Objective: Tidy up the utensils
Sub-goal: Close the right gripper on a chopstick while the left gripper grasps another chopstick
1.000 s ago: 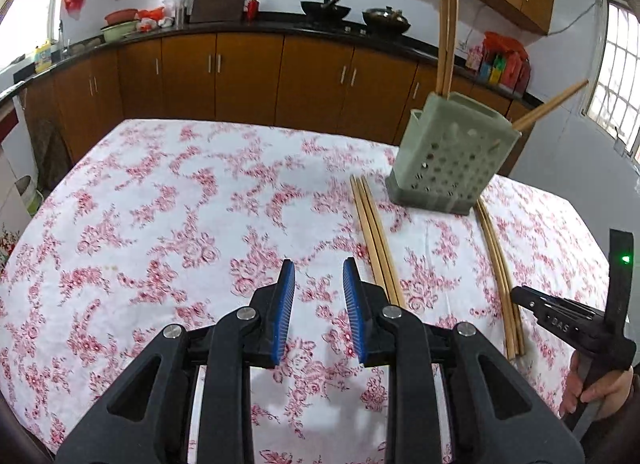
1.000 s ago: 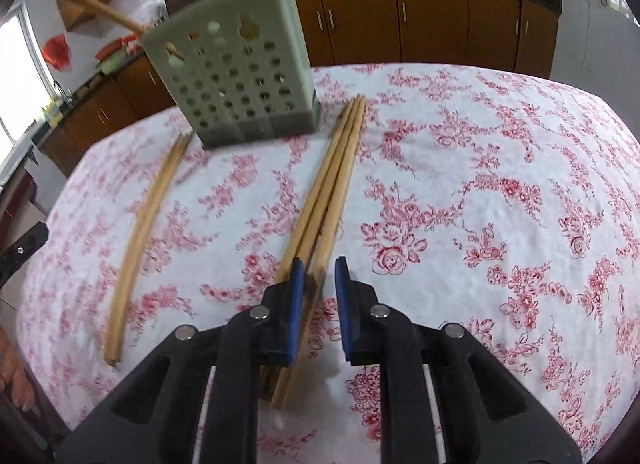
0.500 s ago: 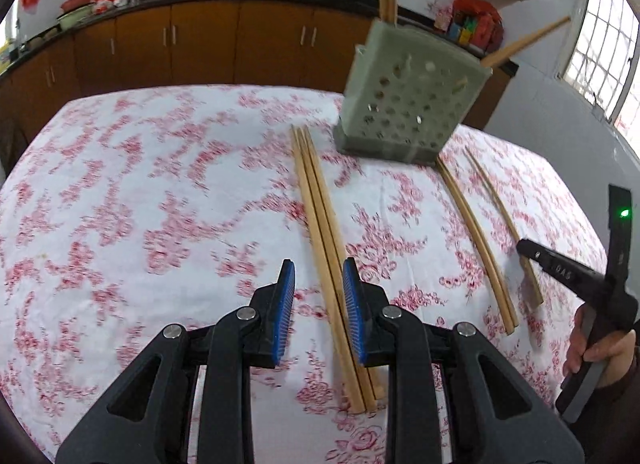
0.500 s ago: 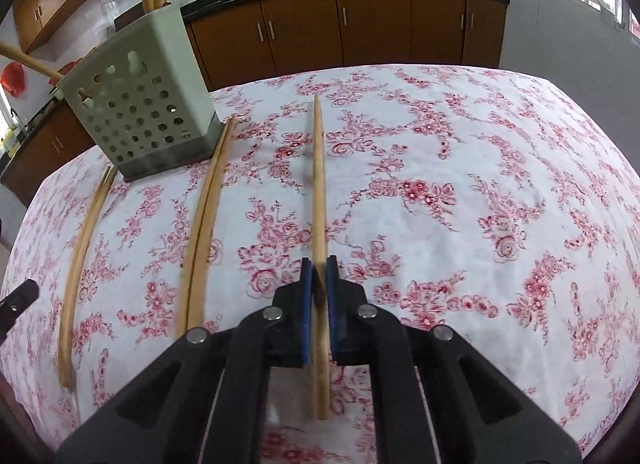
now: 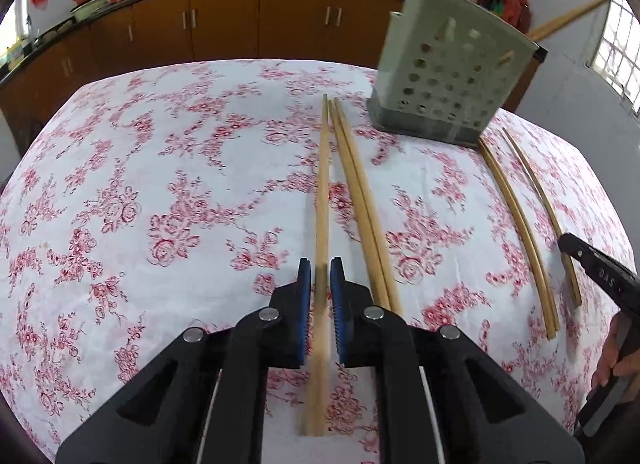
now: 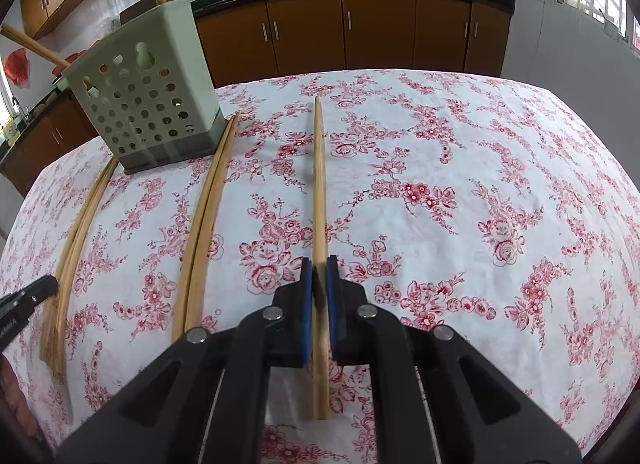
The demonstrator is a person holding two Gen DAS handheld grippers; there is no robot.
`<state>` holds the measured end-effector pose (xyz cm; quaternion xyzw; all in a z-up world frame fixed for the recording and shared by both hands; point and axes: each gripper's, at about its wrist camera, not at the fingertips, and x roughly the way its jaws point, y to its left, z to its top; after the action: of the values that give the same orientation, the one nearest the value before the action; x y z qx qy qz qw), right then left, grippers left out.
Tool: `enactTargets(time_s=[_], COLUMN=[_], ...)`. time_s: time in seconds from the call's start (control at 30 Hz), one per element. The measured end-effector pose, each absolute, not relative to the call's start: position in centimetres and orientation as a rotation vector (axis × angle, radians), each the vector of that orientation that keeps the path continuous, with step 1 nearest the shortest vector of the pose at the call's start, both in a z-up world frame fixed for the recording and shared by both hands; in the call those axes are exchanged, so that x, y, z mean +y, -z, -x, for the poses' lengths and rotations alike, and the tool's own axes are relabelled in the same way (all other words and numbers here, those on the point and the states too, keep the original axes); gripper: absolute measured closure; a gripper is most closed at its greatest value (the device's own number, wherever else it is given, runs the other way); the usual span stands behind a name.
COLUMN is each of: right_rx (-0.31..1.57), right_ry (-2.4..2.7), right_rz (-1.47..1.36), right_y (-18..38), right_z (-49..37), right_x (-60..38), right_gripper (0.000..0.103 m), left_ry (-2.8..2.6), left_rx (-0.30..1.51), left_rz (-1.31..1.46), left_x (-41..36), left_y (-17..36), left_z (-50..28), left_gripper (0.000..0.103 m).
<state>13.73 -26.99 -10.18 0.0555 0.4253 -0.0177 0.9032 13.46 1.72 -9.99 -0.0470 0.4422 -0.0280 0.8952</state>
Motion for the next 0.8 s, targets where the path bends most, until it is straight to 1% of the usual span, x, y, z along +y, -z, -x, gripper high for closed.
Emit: enactTargets(time_s=[0.07,0.13,0.17,0.23,0.33,0.5,0.8], right_rx=[0.879,0.879,0.879,0.877,0.873,0.865,0.865], right_ry=[0.033,0.021,0.019,0.014,0.019,0.049,0.056], right_rz=[-0.111,-0.116,-0.109,-0.091,-0.087,-0.080,-0.098], right_y=[10.2,10.2,10.2,10.2,10.2,10.3,10.4], right_z=[-13.8,-13.8,-13.8,-13.9,-14.4,-15.3,-15.5], right_x=[-26.9,-26.7,-26.6,-26.3,-26.3,-27.1,-27.7], right_gripper=[0.094,0.091,0.091,0.092,0.095,0.095,0.095], left_ry=[0.066,0.066,0.062,0.049,-0.003,-0.040,-0.022], left_rx=[0.914,0.904,0.901,0.899,0.898,0.897,0.869], left_rz=[0.102,0.079,0.065,0.056,0.073,0.071,0.065], left_x=[1.7,1.3,1.2,1.5,3.1,6.1,6.4], left_y=[10.0,10.1,10.0,10.1,10.0,10.0,10.1], left_z=[-13.5,-13.4,-13.4,-13.7,-14.8,-16.1,-16.0], left_gripper=[0.090,0.090,0.091,0.095,0.095,0.095,0.094])
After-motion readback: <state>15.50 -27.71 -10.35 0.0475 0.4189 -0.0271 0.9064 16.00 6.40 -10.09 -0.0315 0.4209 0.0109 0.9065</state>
